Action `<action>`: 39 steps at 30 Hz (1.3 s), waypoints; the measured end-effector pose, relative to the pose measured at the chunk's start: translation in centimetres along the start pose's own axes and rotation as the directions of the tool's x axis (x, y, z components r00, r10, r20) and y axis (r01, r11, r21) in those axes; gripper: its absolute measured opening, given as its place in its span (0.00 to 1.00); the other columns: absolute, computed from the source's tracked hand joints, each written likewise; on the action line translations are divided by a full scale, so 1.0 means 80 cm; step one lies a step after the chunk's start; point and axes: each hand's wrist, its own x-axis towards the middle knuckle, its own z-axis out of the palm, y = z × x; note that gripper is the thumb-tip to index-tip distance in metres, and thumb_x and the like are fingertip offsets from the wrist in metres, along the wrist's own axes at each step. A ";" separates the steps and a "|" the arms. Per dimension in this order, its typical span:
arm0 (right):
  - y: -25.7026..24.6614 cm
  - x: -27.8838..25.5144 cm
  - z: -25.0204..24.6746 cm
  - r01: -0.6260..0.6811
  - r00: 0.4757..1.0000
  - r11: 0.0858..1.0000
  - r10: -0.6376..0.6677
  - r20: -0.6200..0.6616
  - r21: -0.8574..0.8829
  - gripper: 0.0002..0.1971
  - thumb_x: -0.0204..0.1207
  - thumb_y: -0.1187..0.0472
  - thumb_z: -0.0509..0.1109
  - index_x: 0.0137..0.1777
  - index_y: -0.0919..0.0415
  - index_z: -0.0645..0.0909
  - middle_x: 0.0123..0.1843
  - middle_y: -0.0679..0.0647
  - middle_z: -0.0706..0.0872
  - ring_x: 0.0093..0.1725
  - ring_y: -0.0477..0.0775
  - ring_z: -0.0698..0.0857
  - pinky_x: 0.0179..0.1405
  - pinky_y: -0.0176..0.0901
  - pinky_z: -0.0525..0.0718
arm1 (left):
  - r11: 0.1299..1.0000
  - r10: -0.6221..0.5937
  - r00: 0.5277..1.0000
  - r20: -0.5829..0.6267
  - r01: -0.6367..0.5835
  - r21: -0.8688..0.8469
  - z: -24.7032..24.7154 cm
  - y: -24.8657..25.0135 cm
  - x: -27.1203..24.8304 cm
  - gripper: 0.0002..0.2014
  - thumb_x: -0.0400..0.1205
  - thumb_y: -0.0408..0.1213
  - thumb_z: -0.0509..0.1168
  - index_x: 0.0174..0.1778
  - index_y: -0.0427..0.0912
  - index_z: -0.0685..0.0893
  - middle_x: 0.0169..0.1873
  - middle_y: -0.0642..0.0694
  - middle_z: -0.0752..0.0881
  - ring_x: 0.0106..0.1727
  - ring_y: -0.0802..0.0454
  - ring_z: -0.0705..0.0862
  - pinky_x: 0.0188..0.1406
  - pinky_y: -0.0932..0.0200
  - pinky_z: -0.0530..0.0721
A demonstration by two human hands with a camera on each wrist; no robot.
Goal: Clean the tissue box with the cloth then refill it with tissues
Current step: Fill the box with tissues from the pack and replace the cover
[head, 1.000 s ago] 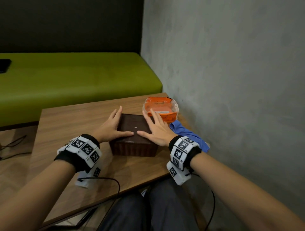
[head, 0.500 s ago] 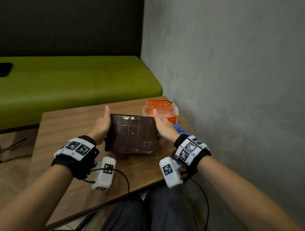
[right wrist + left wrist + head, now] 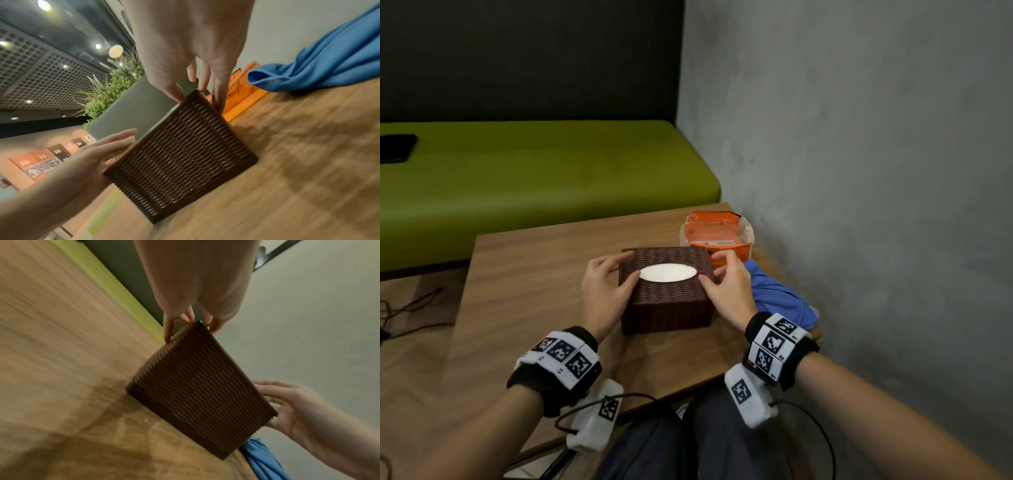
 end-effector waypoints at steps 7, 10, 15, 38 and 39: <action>-0.031 0.010 -0.005 0.329 0.944 0.900 -0.309 0.114 -0.287 0.10 0.74 0.59 0.71 0.55 0.57 0.84 0.55 0.57 0.79 0.59 0.57 0.78 0.56 0.52 0.76 | 0.879 0.304 0.925 0.229 -0.365 0.307 0.008 0.029 0.013 0.11 0.76 0.32 0.68 0.53 0.37 0.88 0.55 0.38 0.80 0.61 0.43 0.76 0.64 0.51 0.77; -0.049 0.019 0.005 0.352 0.929 0.819 -0.247 0.275 -0.453 0.11 0.74 0.53 0.70 0.55 0.53 0.85 0.58 0.54 0.82 0.63 0.58 0.76 0.55 0.55 0.73 | 0.861 0.205 0.917 0.343 -0.336 0.383 0.015 0.044 0.024 0.11 0.76 0.39 0.69 0.52 0.41 0.88 0.55 0.42 0.83 0.59 0.45 0.79 0.57 0.49 0.80; -0.060 0.029 0.010 0.298 0.939 0.825 -0.163 0.303 -0.480 0.07 0.73 0.56 0.72 0.49 0.54 0.87 0.56 0.56 0.83 0.62 0.60 0.76 0.54 0.57 0.74 | 0.760 0.103 0.912 0.396 -0.329 0.560 0.028 0.062 0.034 0.06 0.76 0.36 0.68 0.45 0.42 0.89 0.53 0.43 0.80 0.59 0.43 0.79 0.53 0.43 0.81; -0.053 0.039 0.001 0.432 0.888 0.860 -0.353 0.293 -0.272 0.04 0.79 0.63 0.62 0.49 0.63 0.73 0.44 0.65 0.86 0.44 0.67 0.84 0.40 0.58 0.82 | 0.935 0.218 0.887 0.407 -0.309 0.172 0.011 0.051 0.044 0.08 0.78 0.36 0.68 0.49 0.40 0.77 0.44 0.40 0.88 0.45 0.44 0.84 0.43 0.54 0.78; -0.051 0.038 0.001 0.433 0.889 0.868 -0.368 0.273 -0.241 0.03 0.79 0.63 0.62 0.48 0.63 0.74 0.43 0.64 0.86 0.43 0.66 0.84 0.39 0.57 0.82 | 0.933 0.223 0.877 0.426 -0.318 0.167 0.009 0.051 0.043 0.12 0.75 0.36 0.71 0.51 0.39 0.78 0.43 0.42 0.88 0.44 0.47 0.84 0.44 0.53 0.81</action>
